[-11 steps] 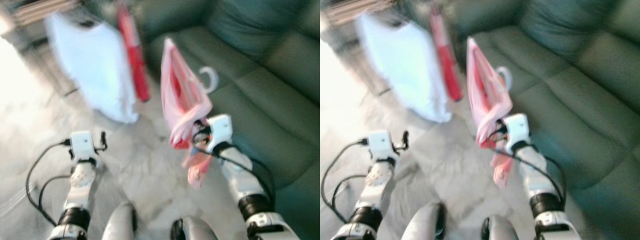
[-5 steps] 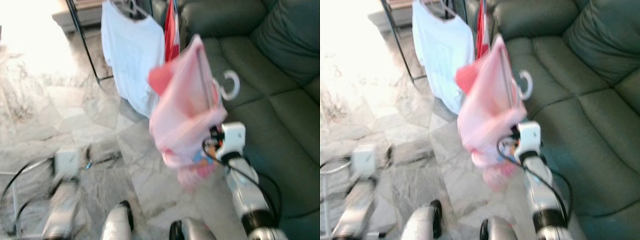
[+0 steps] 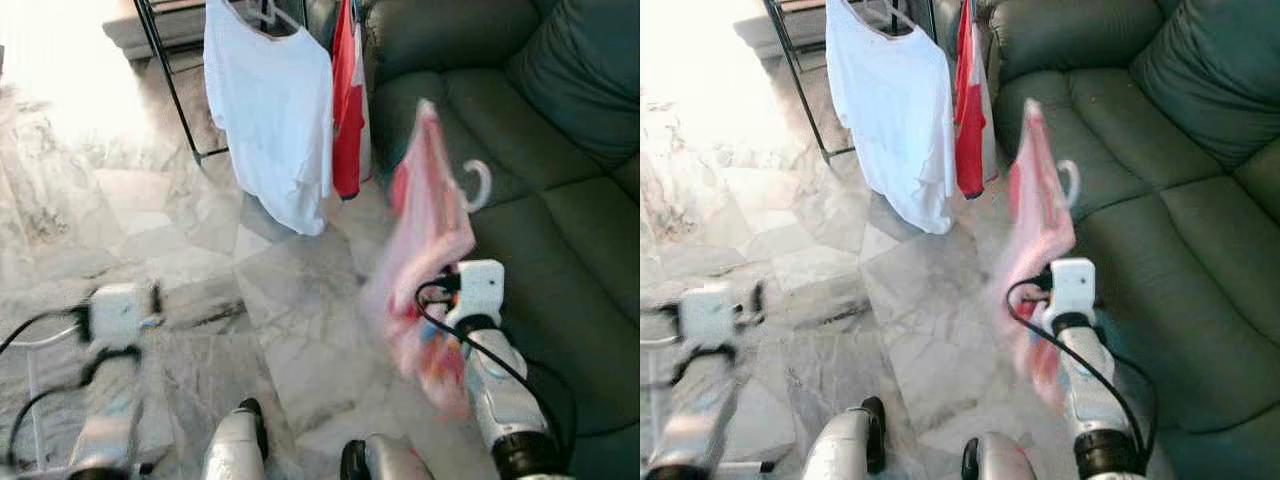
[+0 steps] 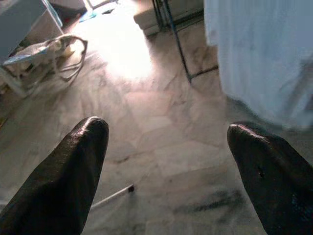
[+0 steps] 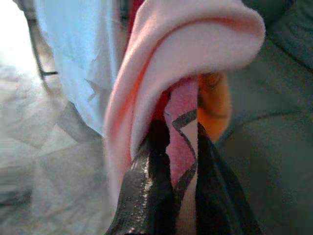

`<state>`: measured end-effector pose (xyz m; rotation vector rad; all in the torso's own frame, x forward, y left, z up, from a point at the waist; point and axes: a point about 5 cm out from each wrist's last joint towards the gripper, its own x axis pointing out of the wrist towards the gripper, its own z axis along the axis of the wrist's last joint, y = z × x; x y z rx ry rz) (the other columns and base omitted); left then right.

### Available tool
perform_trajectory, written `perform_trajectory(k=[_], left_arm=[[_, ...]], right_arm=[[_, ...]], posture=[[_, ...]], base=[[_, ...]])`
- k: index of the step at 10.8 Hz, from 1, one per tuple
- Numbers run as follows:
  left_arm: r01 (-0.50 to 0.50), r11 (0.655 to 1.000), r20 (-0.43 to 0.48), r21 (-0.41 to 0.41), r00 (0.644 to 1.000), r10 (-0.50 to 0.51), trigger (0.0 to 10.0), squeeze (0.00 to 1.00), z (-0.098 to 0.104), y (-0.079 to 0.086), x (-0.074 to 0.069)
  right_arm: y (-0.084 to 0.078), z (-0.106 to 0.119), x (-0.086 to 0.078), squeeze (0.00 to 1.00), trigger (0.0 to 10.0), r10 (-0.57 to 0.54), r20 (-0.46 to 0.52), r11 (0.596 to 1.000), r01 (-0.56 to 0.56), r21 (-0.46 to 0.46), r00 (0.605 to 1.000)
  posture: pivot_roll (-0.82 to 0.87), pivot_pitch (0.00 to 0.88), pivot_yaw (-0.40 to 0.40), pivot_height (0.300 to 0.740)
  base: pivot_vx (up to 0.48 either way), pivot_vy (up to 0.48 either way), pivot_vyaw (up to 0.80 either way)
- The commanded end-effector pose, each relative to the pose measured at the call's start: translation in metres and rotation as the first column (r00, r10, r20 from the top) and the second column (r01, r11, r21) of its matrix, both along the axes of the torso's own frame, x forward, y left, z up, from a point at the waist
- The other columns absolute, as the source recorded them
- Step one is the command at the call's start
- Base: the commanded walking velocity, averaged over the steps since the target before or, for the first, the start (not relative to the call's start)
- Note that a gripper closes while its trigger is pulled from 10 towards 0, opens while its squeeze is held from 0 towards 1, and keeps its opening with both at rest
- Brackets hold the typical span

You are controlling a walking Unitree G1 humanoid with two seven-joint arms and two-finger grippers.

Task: Hang hanger

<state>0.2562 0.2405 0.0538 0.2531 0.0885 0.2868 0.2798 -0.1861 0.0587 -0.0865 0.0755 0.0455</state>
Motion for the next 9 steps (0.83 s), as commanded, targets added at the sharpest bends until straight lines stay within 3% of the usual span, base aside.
perform_trajectory(k=[1,4,5,9], left_arm=[[-0.019,1.000,0.005,0.007,1.000,0.019,10.0,0.00,0.004,0.001,0.001],[-0.079,0.997,0.030,-0.021,0.996,0.079,10.0,0.00,0.007,-0.006,-0.010],[-0.085,0.996,0.009,-0.026,0.996,0.085,10.0,0.00,0.002,-0.009,-0.017],[-0.032,0.999,0.015,-0.018,0.999,0.032,10.0,0.00,0.007,-0.016,-0.005]], right_arm=[[0.008,0.016,0.006,0.00,10.0,0.030,0.058,0.999,-0.031,0.016,0.998],[0.014,0.020,0.004,0.00,10.0,0.038,0.086,0.998,-0.042,0.050,0.996],[0.023,0.021,0.003,0.00,10.0,0.043,0.083,0.989,-0.054,0.136,0.996],[0.026,0.012,-0.008,0.00,10.0,0.054,0.060,0.992,-0.060,0.115,0.997]], posture=[[0.01,0.200,-0.032,0.740],[0.05,0.233,-0.042,0.740],[0.05,0.246,-0.036,0.740],[0.02,0.192,-0.042,0.740]], base=[[0.000,0.000,0.80],[0.000,0.000,0.80],[0.000,0.000,0.79],[0.000,0.000,0.79]])
